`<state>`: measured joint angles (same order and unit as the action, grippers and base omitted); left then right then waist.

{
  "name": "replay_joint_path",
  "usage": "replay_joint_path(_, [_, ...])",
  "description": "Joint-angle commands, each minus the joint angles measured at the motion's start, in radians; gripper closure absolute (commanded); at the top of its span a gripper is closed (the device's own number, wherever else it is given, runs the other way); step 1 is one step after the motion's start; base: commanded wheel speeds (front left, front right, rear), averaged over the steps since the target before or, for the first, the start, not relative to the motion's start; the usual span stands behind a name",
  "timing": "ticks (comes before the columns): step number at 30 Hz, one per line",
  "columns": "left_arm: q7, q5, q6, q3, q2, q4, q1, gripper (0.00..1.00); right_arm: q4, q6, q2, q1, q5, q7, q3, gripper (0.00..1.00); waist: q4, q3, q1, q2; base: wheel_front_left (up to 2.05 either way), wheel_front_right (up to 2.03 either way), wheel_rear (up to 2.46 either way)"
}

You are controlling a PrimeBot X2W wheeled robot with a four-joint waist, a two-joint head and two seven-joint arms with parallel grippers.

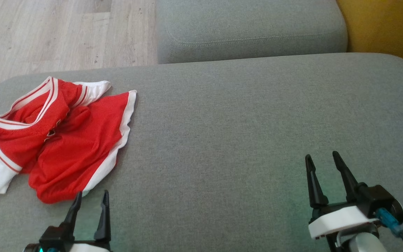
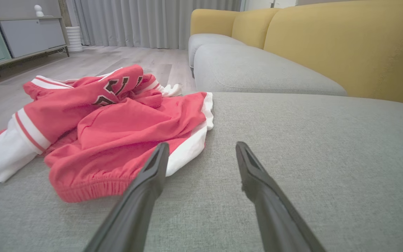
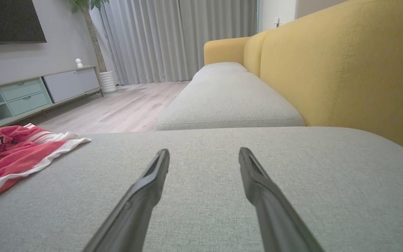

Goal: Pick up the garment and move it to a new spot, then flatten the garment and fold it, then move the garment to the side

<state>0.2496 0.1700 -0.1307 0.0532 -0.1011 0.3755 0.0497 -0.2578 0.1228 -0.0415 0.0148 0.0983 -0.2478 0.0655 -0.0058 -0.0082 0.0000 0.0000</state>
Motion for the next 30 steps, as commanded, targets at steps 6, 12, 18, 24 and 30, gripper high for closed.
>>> replay_joint_path(6, [0.012, -0.009, 0.004, -0.067, -0.007, -0.016, -0.031, 0.00, 0.009, 0.008, -0.009, -0.015, 0.012, -0.014, 0.037, 0.00, -0.001, 0.001, 0.0000, 0.0000, 0.00, 0.00, 0.00])
replay_joint_path(12, [0.012, -0.007, 0.004, -0.091, 0.000, -0.018, -0.035, 0.00, -0.005, 0.008, -0.009, -0.017, 0.047, -0.014, 0.040, 0.00, -0.001, 0.004, 0.0000, 0.0000, 0.00, 0.00, 0.00])
replay_joint_path(18, [0.012, -0.013, 0.004, -0.098, 0.009, -0.022, -0.035, 0.00, -0.008, 0.008, -0.009, -0.019, 0.051, -0.014, 0.039, 0.00, -0.003, 0.006, 0.0000, 0.0000, 0.00, 0.00, 0.00])
replay_joint_path(24, [0.012, -0.018, 0.003, -0.100, 0.014, -0.021, -0.032, 0.00, -0.010, 0.008, -0.009, -0.020, 0.048, -0.014, 0.040, 0.00, -0.005, 0.006, 0.0000, 0.0000, 0.00, 0.00, 0.00])
replay_joint_path(30, [0.012, -0.022, 0.003, -0.099, 0.018, -0.023, -0.033, 0.00, -0.011, 0.008, -0.009, -0.017, 0.048, -0.014, 0.041, 0.00, -0.002, 0.006, 0.0000, 0.0000, 0.00, 0.00, 0.00])
